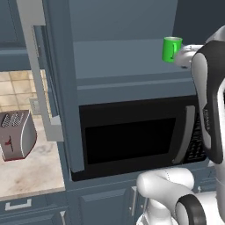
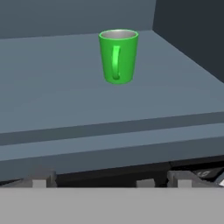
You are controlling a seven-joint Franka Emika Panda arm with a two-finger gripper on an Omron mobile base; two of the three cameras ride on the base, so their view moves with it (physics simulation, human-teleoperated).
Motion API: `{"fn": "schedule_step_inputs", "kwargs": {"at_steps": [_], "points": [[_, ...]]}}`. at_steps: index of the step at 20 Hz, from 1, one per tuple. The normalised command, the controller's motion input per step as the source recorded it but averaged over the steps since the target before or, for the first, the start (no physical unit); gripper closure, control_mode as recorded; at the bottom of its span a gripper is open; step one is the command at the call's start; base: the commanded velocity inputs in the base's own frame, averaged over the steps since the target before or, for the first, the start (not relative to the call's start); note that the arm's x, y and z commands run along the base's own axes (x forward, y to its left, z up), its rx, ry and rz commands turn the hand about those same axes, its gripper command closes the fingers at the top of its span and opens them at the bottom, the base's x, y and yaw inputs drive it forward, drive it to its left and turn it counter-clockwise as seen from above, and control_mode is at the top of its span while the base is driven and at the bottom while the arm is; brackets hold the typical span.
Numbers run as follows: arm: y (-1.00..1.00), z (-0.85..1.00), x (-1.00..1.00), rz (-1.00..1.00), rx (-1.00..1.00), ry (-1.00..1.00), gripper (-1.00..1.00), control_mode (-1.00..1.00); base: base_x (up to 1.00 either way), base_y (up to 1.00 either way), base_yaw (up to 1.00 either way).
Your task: There is a tray on the dining counter. Grab the cup, mug, and pitcher and place them on the tray. The pitcher may be placed next to the tray if it cannot fit the tray.
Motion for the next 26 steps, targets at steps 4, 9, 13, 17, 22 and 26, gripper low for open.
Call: {"fn": "schedule_step_inputs", "kwargs": {"at_steps": [4,9,13,17,22,26], "points": [[0.00,-0.01,0.35,0.00,-0.04,-0.05,-1.00,-1.00,0.00,0.00,0.00],[-0.01,-0.01,0.30,-0.02,-0.05,-0.03,-1.00,-1.00,0.00,0.00,0.00],[-0.10,0.00,0.20,-0.05,-0.02,0.00,-1.00,-1.00,0.00,0.00,0.00],[-0.17,0.00,0.17,-0.05,0.00,0.00,-1.00,-1.00,0.00,0.00,0.00],[-0.18,0.00,0.15,-0.01,0.00,0.00,-1.00,-1.00,0.00,0.00,0.00],[-0.03,0.00,0.26,0.00,0.00,0.00,-1.00,-1.00,0.00,0.00,0.00]]}}
